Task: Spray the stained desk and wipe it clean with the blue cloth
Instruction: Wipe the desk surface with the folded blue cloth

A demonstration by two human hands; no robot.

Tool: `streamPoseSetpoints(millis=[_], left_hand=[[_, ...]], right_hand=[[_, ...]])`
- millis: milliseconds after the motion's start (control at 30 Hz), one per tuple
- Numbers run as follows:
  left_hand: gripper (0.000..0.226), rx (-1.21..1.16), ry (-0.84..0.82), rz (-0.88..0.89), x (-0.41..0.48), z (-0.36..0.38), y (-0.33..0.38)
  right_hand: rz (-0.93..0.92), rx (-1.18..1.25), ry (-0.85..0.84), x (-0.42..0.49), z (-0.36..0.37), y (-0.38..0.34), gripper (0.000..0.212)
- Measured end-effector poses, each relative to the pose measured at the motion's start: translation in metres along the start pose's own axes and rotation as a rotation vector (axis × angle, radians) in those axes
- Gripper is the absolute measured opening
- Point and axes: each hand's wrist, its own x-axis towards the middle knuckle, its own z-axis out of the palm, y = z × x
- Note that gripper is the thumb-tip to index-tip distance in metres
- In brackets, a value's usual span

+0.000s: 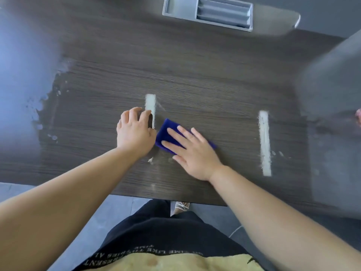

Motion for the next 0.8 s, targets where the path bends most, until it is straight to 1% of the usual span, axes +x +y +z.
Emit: streamPoseSetpoints(millis=[33, 67, 100, 167, 200, 233, 267, 300, 333, 400, 433, 467, 500, 533, 567, 633, 667, 700, 733, 767, 800], left_hand=[[0.046, 0.0, -0.006, -0.008, 0.002, -0.001, -0.001], [0.046, 0.011, -0.017, -0.016, 0.005, -0.002, -0.002], [0.047, 0.032, -0.03, -0.017, 0.007, -0.001, -0.002], [0.052, 0.075, -0.057, -0.017, 0.007, 0.0, 0.0], [0.054, 0.089, -0.067, -0.016, 0.007, 0.0, 0.0], [0.056, 0.099, -0.075, -0.014, 0.007, 0.0, 0.001], [0.057, 0.106, -0.08, -0.013, 0.007, 0.0, 0.002], [0.057, 0.108, -0.083, -0.015, 0.009, -0.001, 0.002], [0.057, 0.106, -0.081, -0.021, 0.01, -0.002, 0.002], [0.057, 0.118, -0.068, -0.019, 0.012, -0.004, 0.002], [0.058, 0.137, -0.063, -0.007, 0.014, -0.005, 0.002], [0.06, 0.165, -0.064, 0.013, 0.016, -0.006, 0.003], [0.063, 0.19, -0.07, 0.033, 0.019, -0.006, 0.002], [0.067, 0.206, -0.081, 0.048, 0.024, -0.007, 0.001], [0.072, 0.213, -0.093, 0.062, 0.026, -0.007, 0.002], [0.084, 0.202, -0.114, 0.06, 0.032, -0.008, 0.001], [0.088, 0.195, -0.121, 0.057, 0.035, -0.009, 0.0], [0.091, 0.192, -0.129, 0.057, 0.038, -0.01, -0.001], [0.092, 0.196, -0.135, 0.062, 0.038, -0.011, -0.002], [0.092, 0.202, -0.137, 0.068, 0.038, -0.012, -0.002], [0.092, 0.208, -0.138, 0.074, 0.037, -0.012, -0.003]], right_hand=[[0.006, -0.027, 0.025, -0.001, -0.001, 0.019, 0.047], [0.095, -0.051, 0.065, 0.001, -0.003, 0.038, 0.048], [0.267, -0.035, 0.079, 0.003, -0.008, 0.056, 0.049], [0.731, 0.063, 0.111, 0.014, -0.016, 0.08, 0.05], [0.953, 0.11, 0.13, 0.028, -0.019, 0.079, 0.051], [1.098, 0.13, 0.131, 0.042, -0.02, 0.069, 0.054], [1.127, 0.131, 0.127, 0.057, -0.021, 0.056, 0.056], [1.039, 0.119, 0.128, 0.071, -0.019, 0.041, 0.056], [0.863, 0.11, 0.125, 0.079, -0.015, 0.027, 0.056], [0.442, 0.07, 0.071, 0.081, -0.011, 0.017, 0.051], [0.295, 0.044, 0.049, 0.081, -0.014, 0.026, 0.05], [0.224, 0.026, 0.038, 0.081, -0.016, 0.041, 0.05], [0.233, 0.003, 0.038, 0.083, -0.018, 0.058, 0.05], [0.32, -0.01, 0.051, 0.088, -0.02, 0.075, 0.049], [0.483, 0.003, 0.065, 0.09, -0.024, 0.089, 0.049], [0.894, 0.089, 0.118, 0.106, -0.028, 0.102, 0.05], [1.047, 0.126, 0.14, 0.119, -0.03, 0.099, 0.052], [1.121, 0.148, 0.143, 0.133, -0.031, 0.088, 0.054], [1.092, 0.149, 0.124, 0.145, -0.031, 0.074, 0.055], [0.965, 0.128, 0.101, 0.155, -0.03, 0.058, 0.055], [0.775, 0.096, 0.08, 0.161, -0.027, 0.043, 0.054]])
